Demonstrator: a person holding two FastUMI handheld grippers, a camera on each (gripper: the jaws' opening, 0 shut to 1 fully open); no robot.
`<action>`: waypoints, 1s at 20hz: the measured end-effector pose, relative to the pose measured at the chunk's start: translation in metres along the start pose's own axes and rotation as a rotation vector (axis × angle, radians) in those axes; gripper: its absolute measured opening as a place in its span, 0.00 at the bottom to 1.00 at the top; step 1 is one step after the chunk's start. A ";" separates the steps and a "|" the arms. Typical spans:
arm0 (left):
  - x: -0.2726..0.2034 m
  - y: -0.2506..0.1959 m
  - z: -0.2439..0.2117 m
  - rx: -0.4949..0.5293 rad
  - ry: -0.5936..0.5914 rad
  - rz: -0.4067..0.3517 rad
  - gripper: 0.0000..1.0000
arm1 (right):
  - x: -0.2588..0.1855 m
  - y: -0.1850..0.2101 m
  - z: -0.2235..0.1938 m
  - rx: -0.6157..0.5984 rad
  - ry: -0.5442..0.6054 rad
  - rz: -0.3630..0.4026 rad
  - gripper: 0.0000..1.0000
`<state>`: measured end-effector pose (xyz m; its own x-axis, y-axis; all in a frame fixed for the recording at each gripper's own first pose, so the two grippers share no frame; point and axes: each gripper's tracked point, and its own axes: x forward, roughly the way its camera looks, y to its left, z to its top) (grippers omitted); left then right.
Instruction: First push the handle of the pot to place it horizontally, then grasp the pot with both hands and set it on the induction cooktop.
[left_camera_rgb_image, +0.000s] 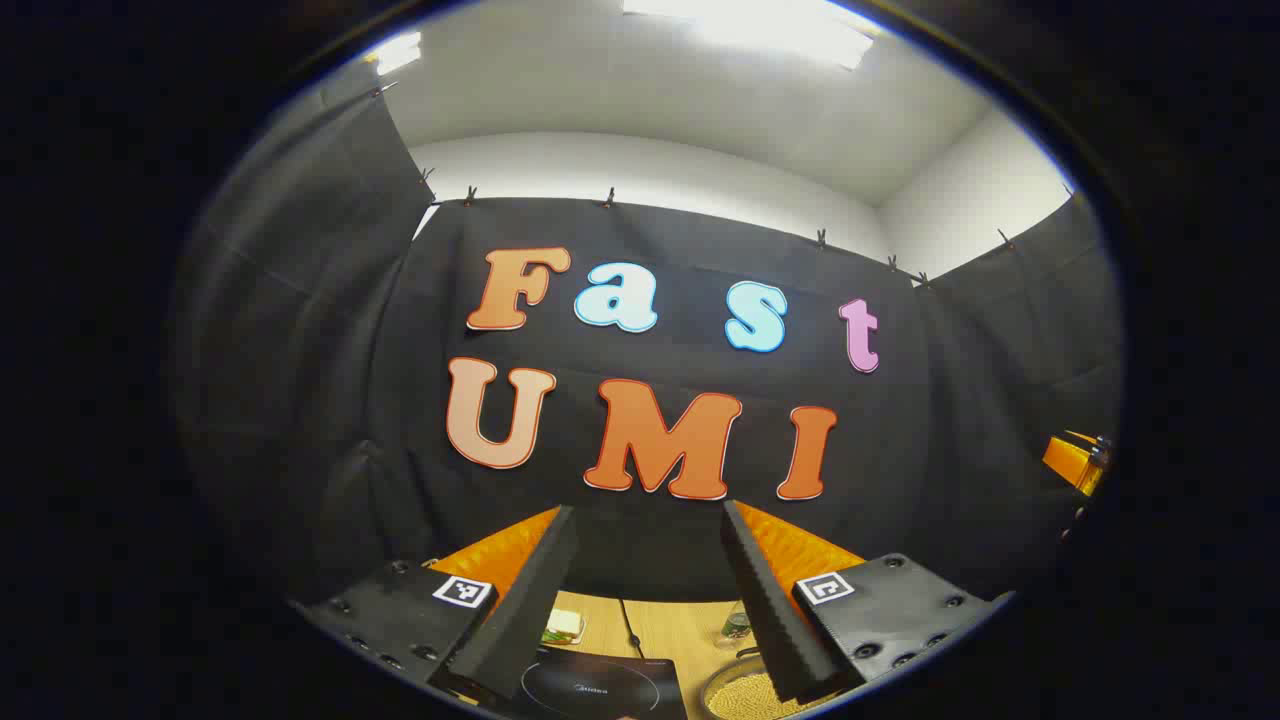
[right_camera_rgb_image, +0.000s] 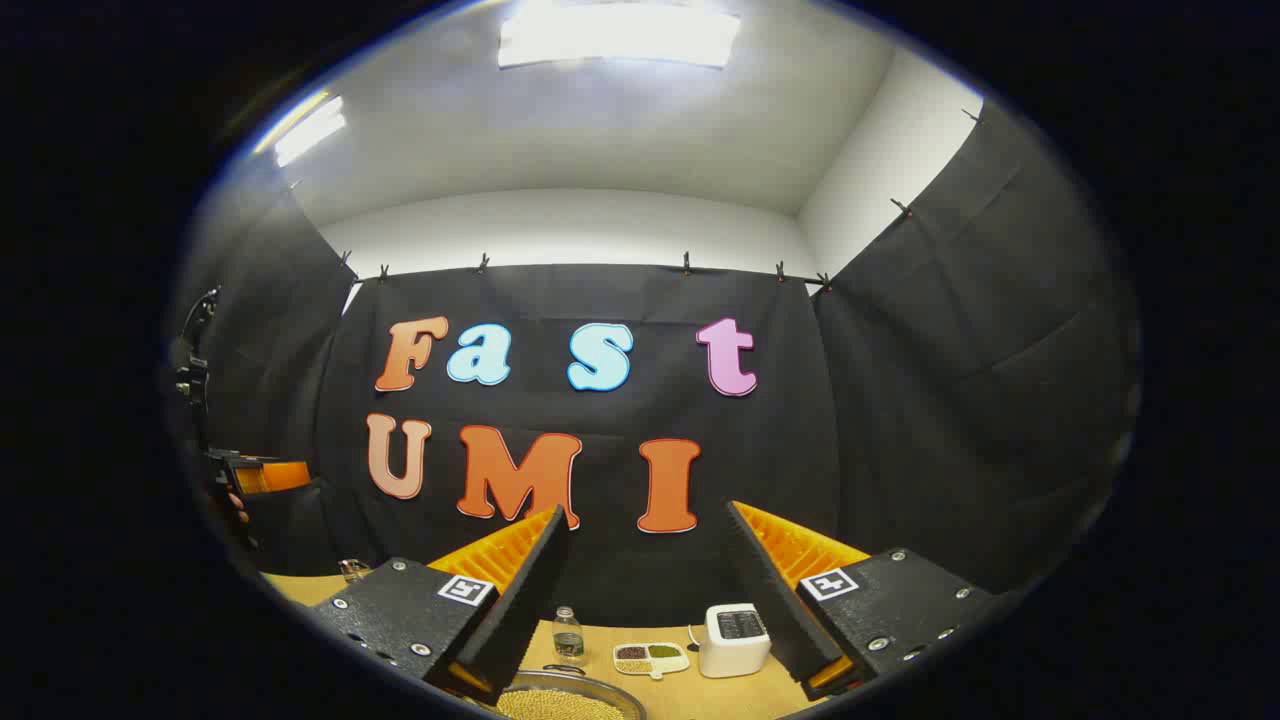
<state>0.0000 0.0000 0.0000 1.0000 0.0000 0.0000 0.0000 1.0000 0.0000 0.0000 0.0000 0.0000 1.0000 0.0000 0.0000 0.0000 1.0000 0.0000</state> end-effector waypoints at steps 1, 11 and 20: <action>0.000 0.001 0.000 0.008 0.001 -0.002 0.98 | 0.000 -0.001 -0.001 0.009 0.002 0.002 0.96; -0.001 -0.003 0.009 0.043 -0.035 -0.014 0.98 | -0.007 0.024 0.000 0.026 0.026 0.080 0.96; -0.006 -0.012 0.005 0.067 -0.043 -0.023 0.98 | -0.008 0.025 -0.008 0.018 0.032 0.111 0.96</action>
<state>-0.0062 -0.0120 0.0052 0.9988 -0.0248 0.0420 0.0220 0.9975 0.0670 -0.0077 0.0247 -0.0077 0.9934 0.1106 -0.0311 -0.1100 0.9937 0.0202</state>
